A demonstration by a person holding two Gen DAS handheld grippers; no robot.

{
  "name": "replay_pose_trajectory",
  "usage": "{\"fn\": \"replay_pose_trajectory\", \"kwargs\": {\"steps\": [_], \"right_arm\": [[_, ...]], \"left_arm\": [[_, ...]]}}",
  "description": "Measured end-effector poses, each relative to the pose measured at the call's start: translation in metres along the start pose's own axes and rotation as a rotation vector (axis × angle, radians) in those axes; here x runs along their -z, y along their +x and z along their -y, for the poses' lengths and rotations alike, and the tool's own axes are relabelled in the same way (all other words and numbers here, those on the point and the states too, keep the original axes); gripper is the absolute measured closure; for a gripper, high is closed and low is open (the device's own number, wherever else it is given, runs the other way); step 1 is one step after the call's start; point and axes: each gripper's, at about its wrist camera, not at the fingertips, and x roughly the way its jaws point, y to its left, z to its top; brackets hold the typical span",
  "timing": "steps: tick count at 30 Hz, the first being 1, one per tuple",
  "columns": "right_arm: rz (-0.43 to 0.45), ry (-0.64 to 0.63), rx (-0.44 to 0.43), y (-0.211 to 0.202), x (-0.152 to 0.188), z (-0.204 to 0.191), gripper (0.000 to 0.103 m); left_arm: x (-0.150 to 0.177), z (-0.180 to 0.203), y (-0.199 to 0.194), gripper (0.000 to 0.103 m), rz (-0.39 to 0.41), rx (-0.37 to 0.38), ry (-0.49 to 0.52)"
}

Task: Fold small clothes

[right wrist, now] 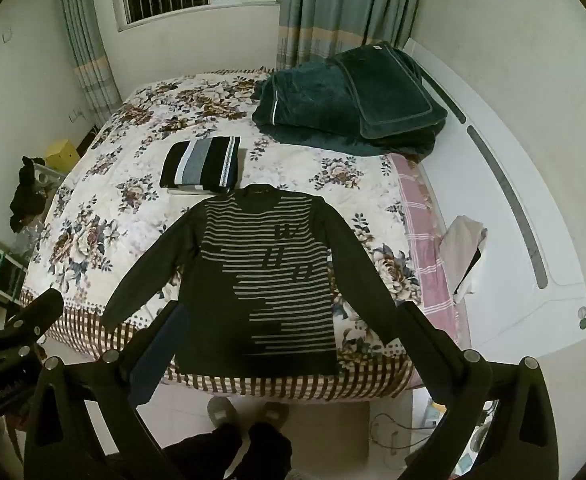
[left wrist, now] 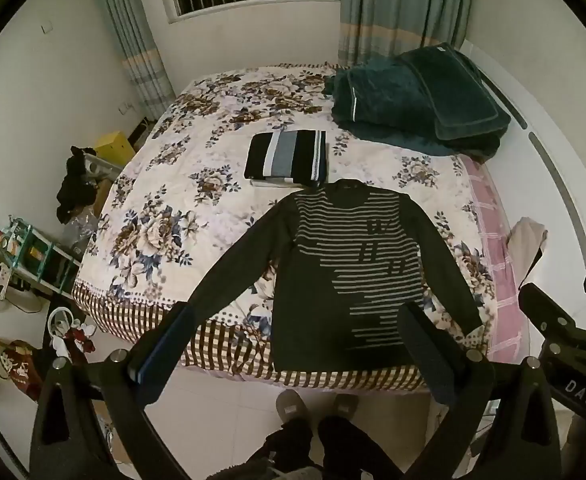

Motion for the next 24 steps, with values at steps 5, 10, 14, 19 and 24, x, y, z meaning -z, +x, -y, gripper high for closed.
{"fn": "replay_pose_trajectory", "kwargs": {"steps": [5,10,14,19,24], "right_arm": [[0.010,-0.001,0.010,-0.0010,0.0000,0.0009,0.000],[0.009,-0.001,0.003,-0.0015,0.0006,0.0013,0.000],[0.010,-0.004,0.000,-0.0005,0.0019,0.0007,0.000],[0.014,-0.002,0.007,-0.0070,0.0016,-0.0038,0.000],[0.016,-0.003,0.005,-0.0065,0.0023,-0.0046,0.000]], "left_arm": [[0.0000,0.0076,0.0032,0.000,-0.013,-0.005,0.005],[0.0006,0.0057,0.0016,0.000,-0.008,0.007,-0.001],[-0.0006,0.0055,0.0000,0.000,-0.005,0.010,-0.006],[-0.0007,0.0075,-0.0027,0.000,-0.004,0.014,-0.008],[0.0007,0.0054,-0.0052,0.000,-0.003,0.016,-0.014]]}}
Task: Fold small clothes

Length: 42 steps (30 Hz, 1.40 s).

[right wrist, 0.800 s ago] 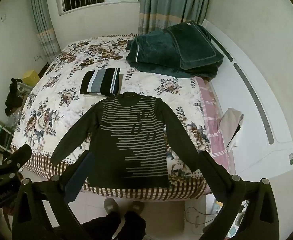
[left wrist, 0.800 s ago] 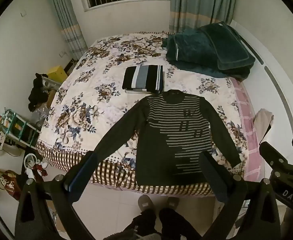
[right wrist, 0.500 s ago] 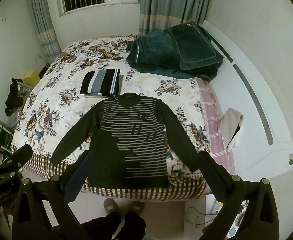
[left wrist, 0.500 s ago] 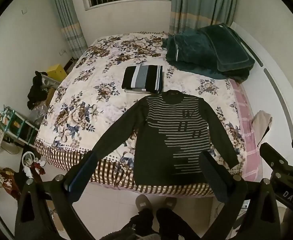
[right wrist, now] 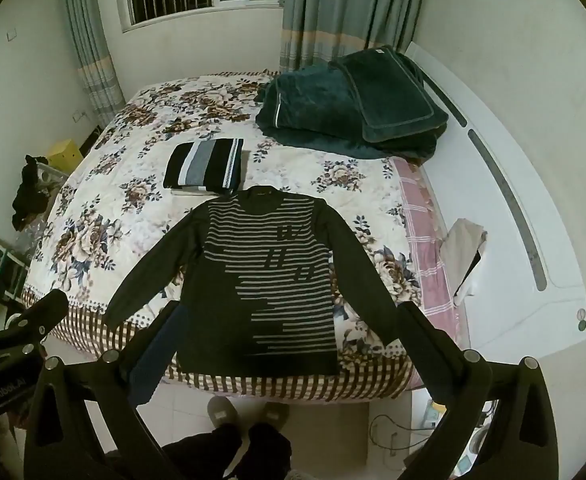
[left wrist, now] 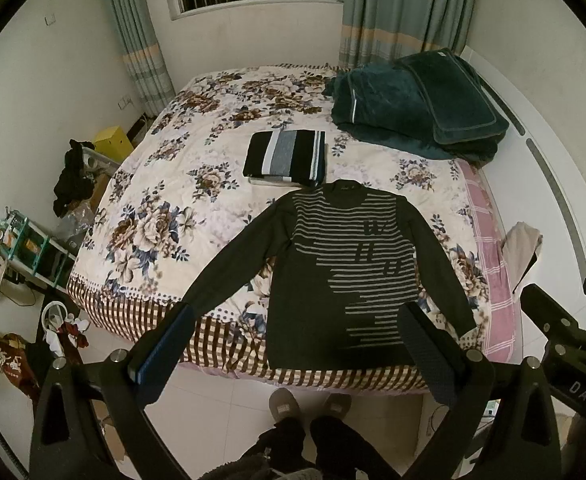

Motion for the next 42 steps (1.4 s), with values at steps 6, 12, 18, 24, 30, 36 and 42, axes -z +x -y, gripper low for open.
{"fn": "replay_pose_trajectory", "kwargs": {"steps": [6,12,18,24,30,36,42], "right_arm": [[0.003,0.002,-0.004,-0.009,-0.005,-0.002,0.000],[0.004,-0.001,-0.008,-0.013,-0.006,-0.007,0.000],[0.006,0.000,-0.006,-0.014,-0.009,-0.008,0.000],[0.006,-0.003,-0.007,-0.014,-0.009,-0.008,0.000],[0.004,0.003,-0.005,-0.015,-0.011,-0.007,0.000],[0.008,0.002,-0.006,-0.015,-0.013,-0.006,0.000],[0.007,0.001,-0.005,-0.015,-0.013,-0.007,0.000]], "left_arm": [[0.001,-0.004,-0.002,0.000,0.005,0.003,0.000],[-0.001,-0.005,-0.002,0.000,0.007,0.004,0.000],[-0.005,-0.003,-0.002,0.000,0.008,0.005,-0.001],[-0.003,-0.003,-0.002,0.000,0.011,0.005,-0.002],[-0.011,0.000,-0.002,0.000,0.007,0.009,-0.002],[-0.018,0.002,-0.002,0.000,0.007,0.009,0.000],[-0.019,0.003,-0.002,0.000,0.008,0.011,0.000]]}}
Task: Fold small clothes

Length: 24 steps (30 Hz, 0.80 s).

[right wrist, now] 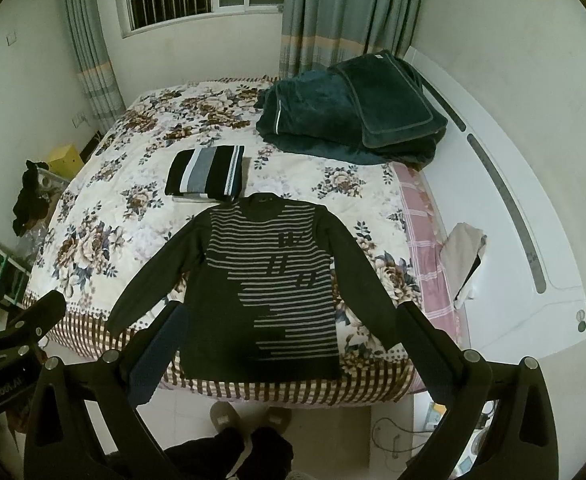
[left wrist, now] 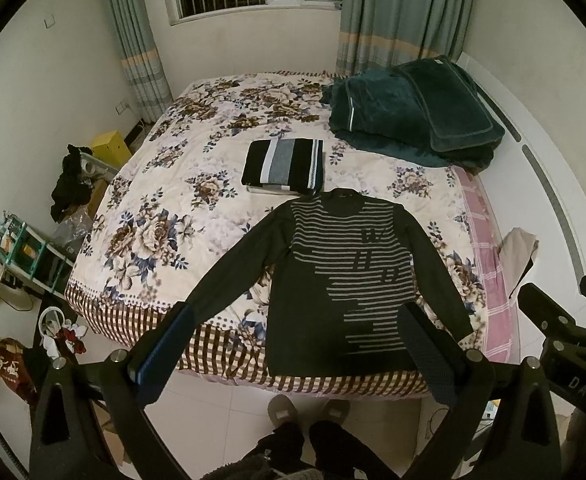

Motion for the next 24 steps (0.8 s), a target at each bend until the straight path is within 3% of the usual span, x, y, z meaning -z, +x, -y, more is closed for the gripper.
{"fn": "replay_pose_trajectory", "kwargs": {"steps": [24], "right_arm": [[0.021,0.010,0.014,-0.002,-0.023,0.005,0.000]], "left_arm": [[-0.007,-0.006,-0.002,0.000,0.022,0.025,-0.004]]}}
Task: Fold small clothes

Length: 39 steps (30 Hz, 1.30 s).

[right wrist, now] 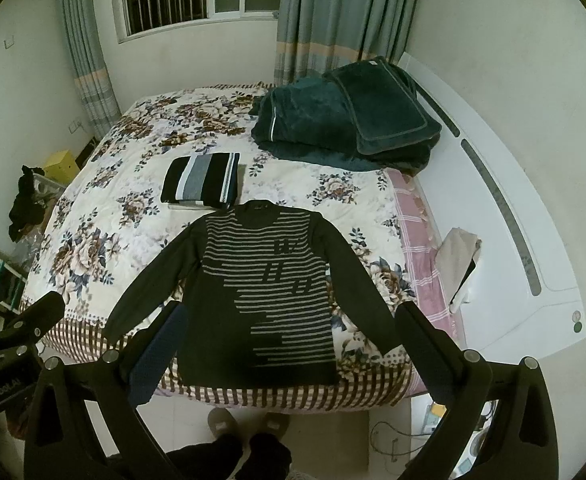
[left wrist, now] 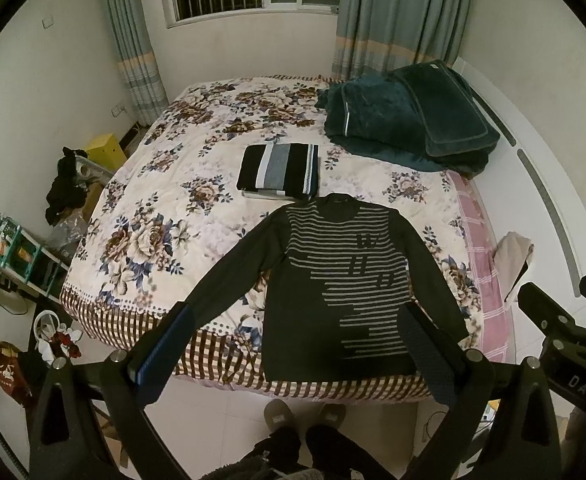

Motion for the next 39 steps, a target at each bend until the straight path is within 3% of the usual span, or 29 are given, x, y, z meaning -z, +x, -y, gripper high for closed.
{"fn": "replay_pose_trajectory", "kwargs": {"steps": [7,13,16,20,23,24,25,28,32,36,39], "right_arm": [[-0.006,0.025,-0.004,0.005,0.000,-0.001,0.000],[-0.045,0.185,-0.062,0.064,0.013,0.027,0.000],[-0.116,0.309,-0.027,0.119,0.031,0.065,0.000],[-0.226,0.532,0.026,0.195,0.079,0.149,0.002],[-0.304,0.691,0.049,0.257,0.126,0.219,0.025],[-0.329,0.742,0.050,0.280,0.142,0.243,0.043],[-0.348,0.789,0.042,0.305,0.157,0.267,0.047],[-0.423,0.891,0.021,0.401,0.202,0.329,0.047],[-0.516,0.987,-0.005,0.533,0.263,0.379,0.042],[-0.606,1.103,0.028,0.629,0.321,0.403,0.042],[-0.580,1.186,-0.023,0.663,0.344,0.406,0.034]], "left_arm": [[0.004,-0.003,0.002,0.000,0.002,0.002,0.004],[-0.001,-0.009,0.045,0.000,0.088,-0.077,0.046],[-0.002,-0.012,0.089,0.000,0.115,-0.082,0.072],[0.002,-0.006,0.157,0.000,0.110,-0.135,0.091],[0.009,0.002,0.216,0.000,0.037,-0.196,0.108],[0.012,0.005,0.236,0.000,-0.002,-0.211,0.110],[0.016,0.008,0.262,0.000,-0.042,-0.227,0.106],[0.028,0.017,0.319,0.000,-0.135,-0.280,0.096],[0.055,0.029,0.404,0.000,-0.240,-0.356,0.044],[0.087,0.033,0.472,0.000,-0.336,-0.399,-0.018],[0.106,0.042,0.509,0.000,-0.395,-0.421,-0.013]]}}
